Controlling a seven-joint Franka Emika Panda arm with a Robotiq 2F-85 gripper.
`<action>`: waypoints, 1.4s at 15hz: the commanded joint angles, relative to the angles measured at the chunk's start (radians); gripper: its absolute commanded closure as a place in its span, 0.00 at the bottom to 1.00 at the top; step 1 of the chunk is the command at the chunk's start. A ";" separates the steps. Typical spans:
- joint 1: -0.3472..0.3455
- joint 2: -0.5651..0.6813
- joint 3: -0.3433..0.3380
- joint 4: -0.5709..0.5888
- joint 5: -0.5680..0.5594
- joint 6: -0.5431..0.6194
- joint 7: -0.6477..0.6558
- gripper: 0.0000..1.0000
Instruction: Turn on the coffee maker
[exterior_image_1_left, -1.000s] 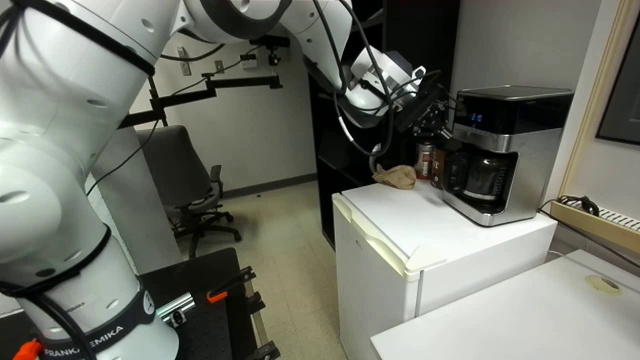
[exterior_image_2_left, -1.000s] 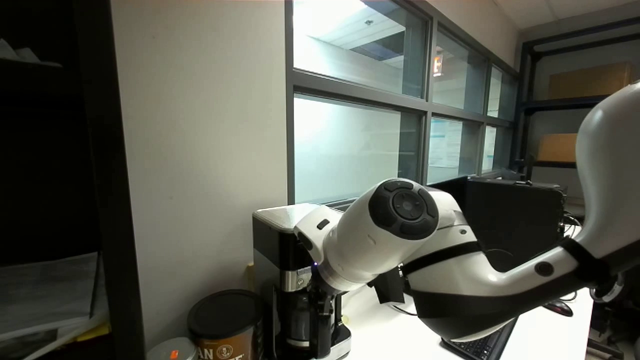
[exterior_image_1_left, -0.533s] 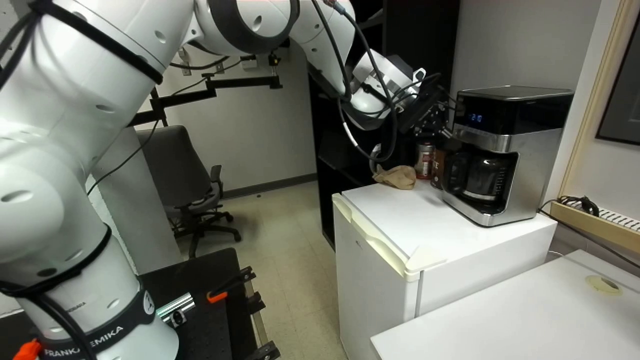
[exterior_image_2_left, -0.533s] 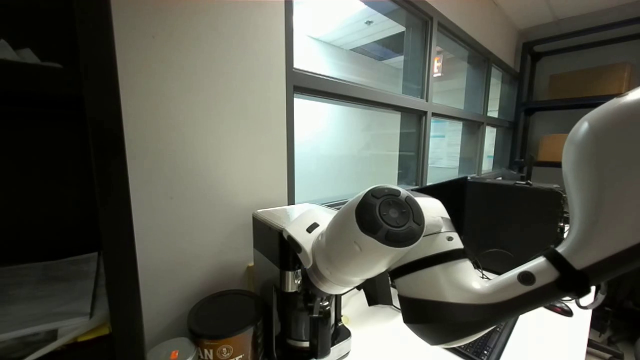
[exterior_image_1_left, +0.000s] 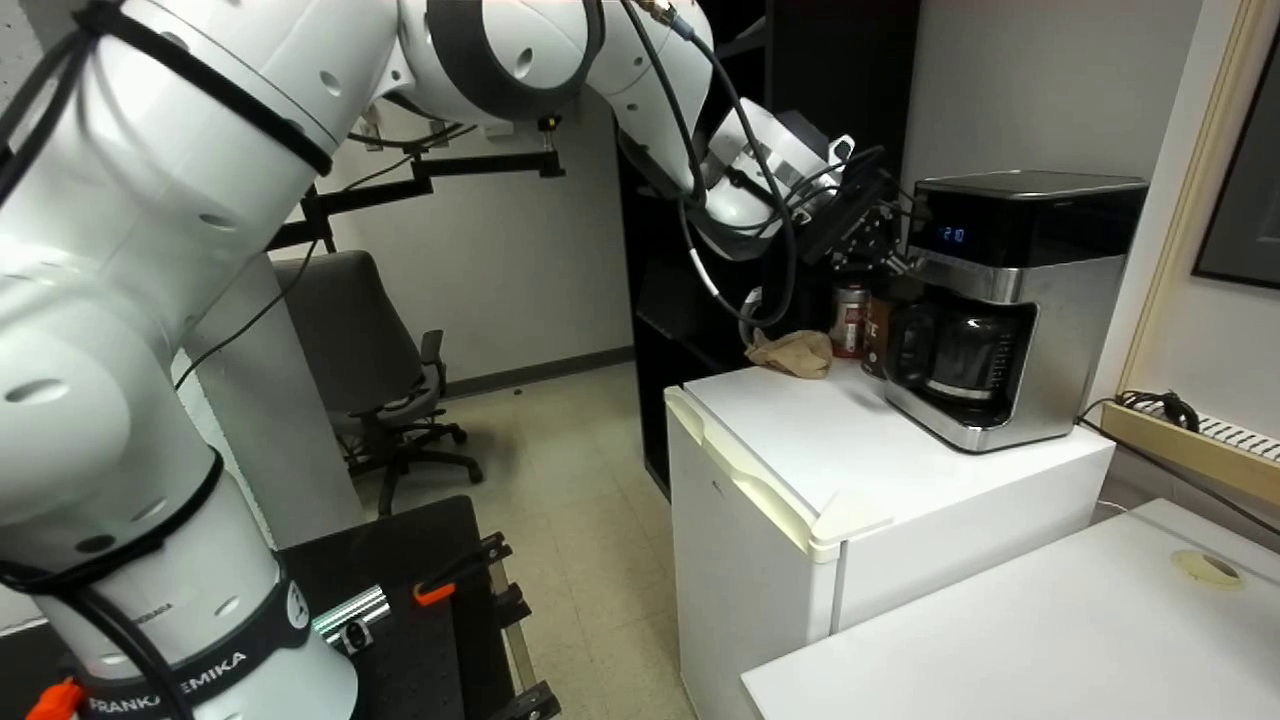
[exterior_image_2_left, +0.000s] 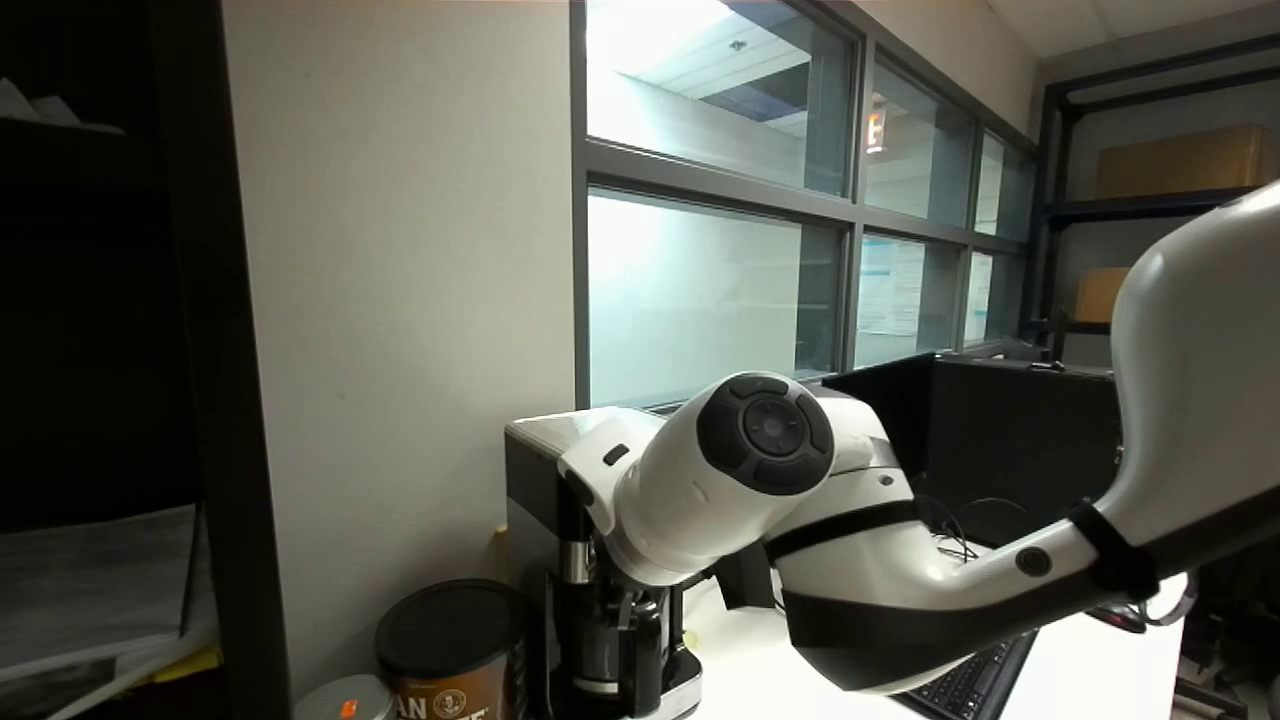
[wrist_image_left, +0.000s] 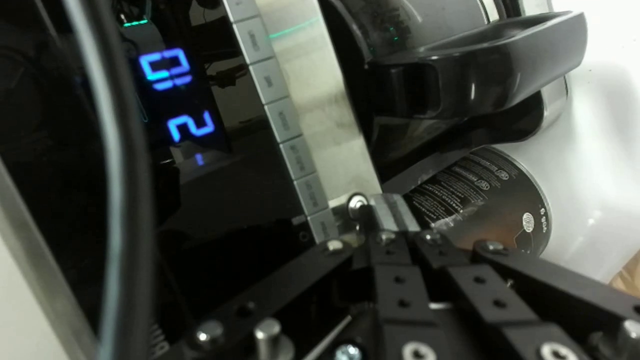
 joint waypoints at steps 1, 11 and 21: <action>0.014 0.029 -0.023 0.051 0.032 -0.004 -0.042 1.00; 0.017 0.007 -0.042 0.030 0.024 -0.001 -0.036 1.00; 0.032 -0.009 -0.064 0.019 0.005 -0.001 -0.024 1.00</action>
